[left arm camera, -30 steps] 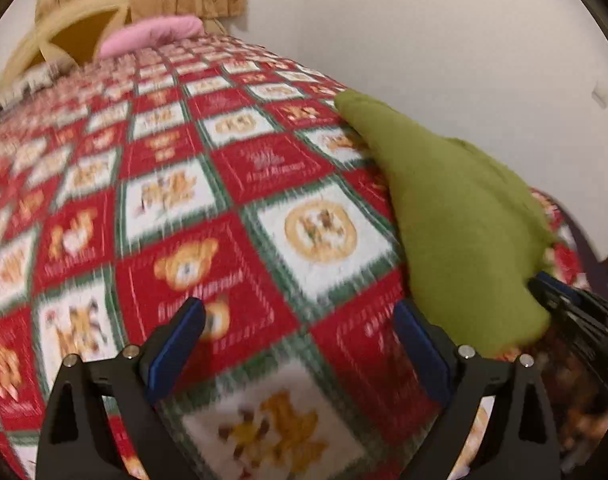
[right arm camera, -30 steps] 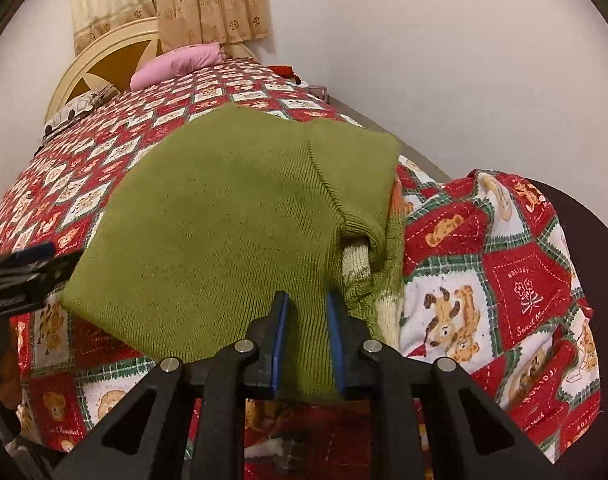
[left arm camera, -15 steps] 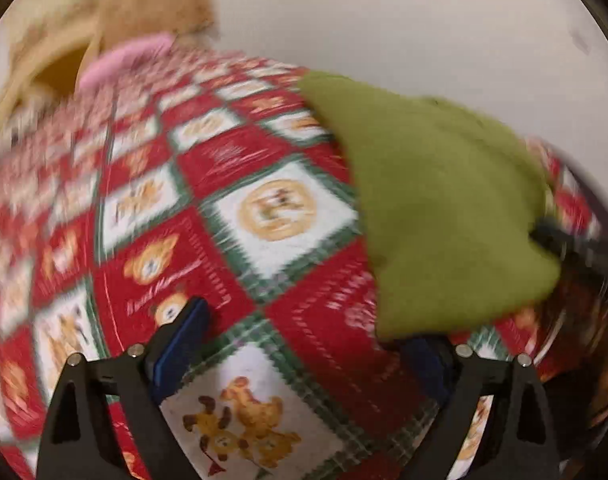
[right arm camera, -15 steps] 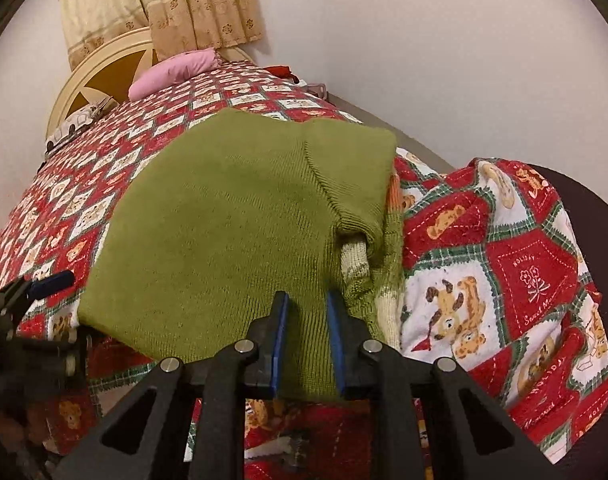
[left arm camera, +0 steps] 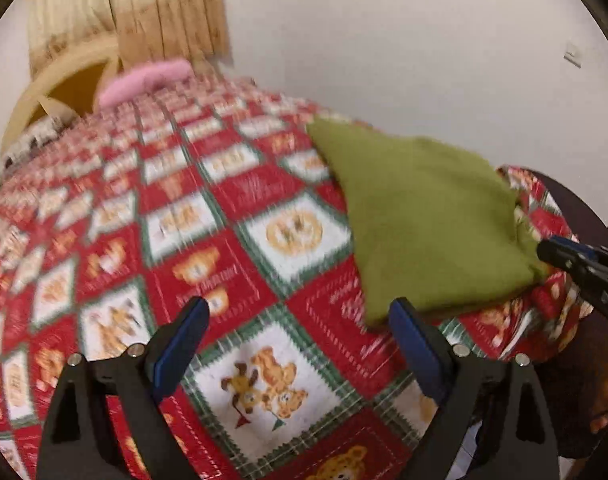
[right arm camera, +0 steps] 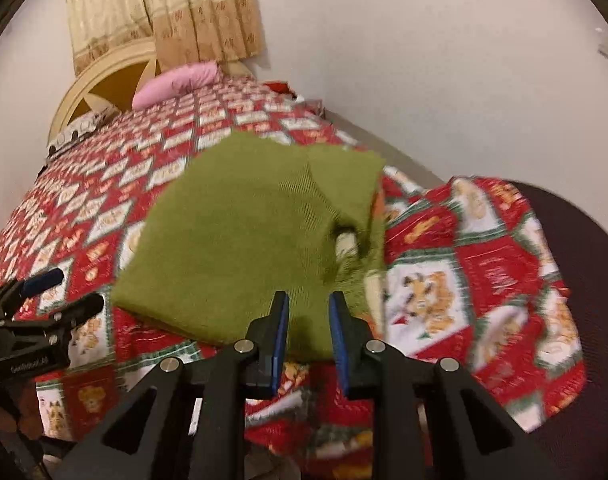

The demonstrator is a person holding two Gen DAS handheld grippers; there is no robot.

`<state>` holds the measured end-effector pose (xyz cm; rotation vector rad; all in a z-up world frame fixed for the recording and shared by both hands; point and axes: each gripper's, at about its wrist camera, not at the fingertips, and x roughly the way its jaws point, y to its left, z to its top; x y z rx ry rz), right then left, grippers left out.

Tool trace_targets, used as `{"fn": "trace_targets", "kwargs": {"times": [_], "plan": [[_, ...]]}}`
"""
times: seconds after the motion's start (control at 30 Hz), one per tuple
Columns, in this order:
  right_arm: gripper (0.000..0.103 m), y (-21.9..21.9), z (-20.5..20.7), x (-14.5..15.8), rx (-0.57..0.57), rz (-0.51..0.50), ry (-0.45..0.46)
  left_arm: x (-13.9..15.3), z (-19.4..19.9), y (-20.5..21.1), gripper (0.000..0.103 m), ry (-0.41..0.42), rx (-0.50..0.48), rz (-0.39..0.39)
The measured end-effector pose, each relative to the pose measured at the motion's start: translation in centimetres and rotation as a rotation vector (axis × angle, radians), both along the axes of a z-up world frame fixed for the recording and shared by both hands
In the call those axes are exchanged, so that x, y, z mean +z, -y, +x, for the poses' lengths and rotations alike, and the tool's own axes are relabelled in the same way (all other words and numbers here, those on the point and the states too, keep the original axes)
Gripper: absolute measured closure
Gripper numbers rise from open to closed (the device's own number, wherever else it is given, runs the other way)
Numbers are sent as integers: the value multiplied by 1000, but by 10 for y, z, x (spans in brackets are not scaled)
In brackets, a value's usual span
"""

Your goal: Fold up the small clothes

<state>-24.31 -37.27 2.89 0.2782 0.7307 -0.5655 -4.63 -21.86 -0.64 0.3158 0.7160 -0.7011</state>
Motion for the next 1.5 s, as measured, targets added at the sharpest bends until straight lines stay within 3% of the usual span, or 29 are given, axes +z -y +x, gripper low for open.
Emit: {"fn": "trace_targets", "kwargs": {"times": [0.07, 0.1, 0.13, 0.37, 0.47, 0.57, 0.77, 0.87, 1.03, 1.13, 1.4, 1.5], "plan": [[64, -5, -10, 10, -18, -4, 22, 13, -10, 2, 6, 53, 13, -9], [50, -7, -16, 14, -31, -1, 33, 17, -14, 2, 5, 66, 13, -14], [43, -9, -21, 17, -42, 3, 41, 22, -19, 2, 4, 77, 9, -23], [42, -32, -51, 37, -53, -21, 64, 39, -45, -6, 0, 137, -3, -49], [42, -42, -63, 40, -63, -25, 64, 36, -53, -5, 0, 108, -11, -39], [41, -49, -72, 35, -61, 19, 38, 31, -63, -4, 0, 63, -17, -14], [41, -52, -72, 19, -66, 109, -36, 21, -78, -7, 0, 58, -2, 84], [41, -57, -75, 23, -64, 142, -25, 27, -80, -19, 0, 48, 26, 68], [41, -80, -81, 47, -23, 95, 16, 43, -85, -34, 0, 51, 72, 17], [34, -93, -86, 60, 2, 70, 41, 51, -90, -38, 0, 54, 85, 17], [33, -124, -104, 100, 47, -67, 135, 82, -116, -57, 0, 186, 122, -60], [28, -134, -115, 112, 44, -147, 180, 92, -122, -63, 0, 213, 131, -109]]}}
